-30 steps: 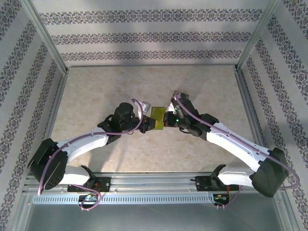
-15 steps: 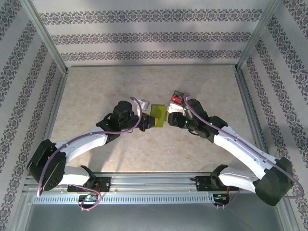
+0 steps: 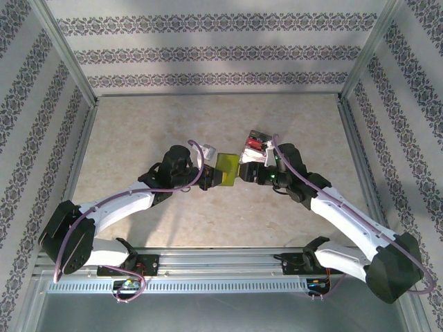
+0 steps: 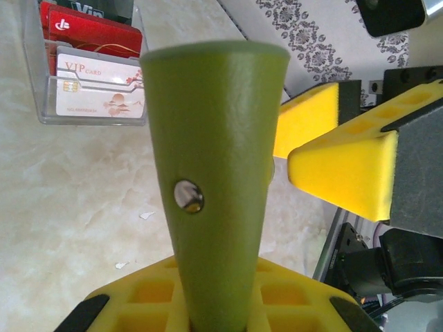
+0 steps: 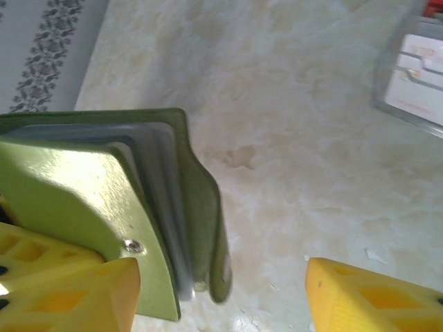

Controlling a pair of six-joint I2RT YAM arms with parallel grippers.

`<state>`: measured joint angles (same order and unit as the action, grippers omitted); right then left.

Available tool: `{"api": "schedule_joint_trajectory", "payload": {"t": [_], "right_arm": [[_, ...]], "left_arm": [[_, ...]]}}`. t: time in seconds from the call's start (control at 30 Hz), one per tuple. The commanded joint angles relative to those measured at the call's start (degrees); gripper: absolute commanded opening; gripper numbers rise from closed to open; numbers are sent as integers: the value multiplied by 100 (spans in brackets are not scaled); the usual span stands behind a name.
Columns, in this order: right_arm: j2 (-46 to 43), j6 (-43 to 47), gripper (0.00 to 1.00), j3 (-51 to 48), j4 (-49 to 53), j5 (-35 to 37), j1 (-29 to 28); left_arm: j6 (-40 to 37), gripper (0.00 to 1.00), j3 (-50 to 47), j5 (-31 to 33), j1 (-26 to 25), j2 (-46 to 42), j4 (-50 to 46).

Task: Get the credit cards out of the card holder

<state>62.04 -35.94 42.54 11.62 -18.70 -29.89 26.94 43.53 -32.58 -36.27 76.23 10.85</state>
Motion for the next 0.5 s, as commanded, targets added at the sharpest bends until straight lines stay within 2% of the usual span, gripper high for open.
{"api": "schedule_joint_trajectory", "payload": {"t": [0.0, 0.23, 0.47], "right_arm": [[166, 87, 58, -62, -557, -430, -85], [331, 98, 44, -200, -663, -367, -26], [264, 0, 17, -370, -928, -528, -13]], "left_arm": [[-63, 0, 126, -236, 53, -220, 174], [-43, 0, 121, -328, 64, -288, 207], [235, 0, -11, -399, 62, -216, 670]]}}
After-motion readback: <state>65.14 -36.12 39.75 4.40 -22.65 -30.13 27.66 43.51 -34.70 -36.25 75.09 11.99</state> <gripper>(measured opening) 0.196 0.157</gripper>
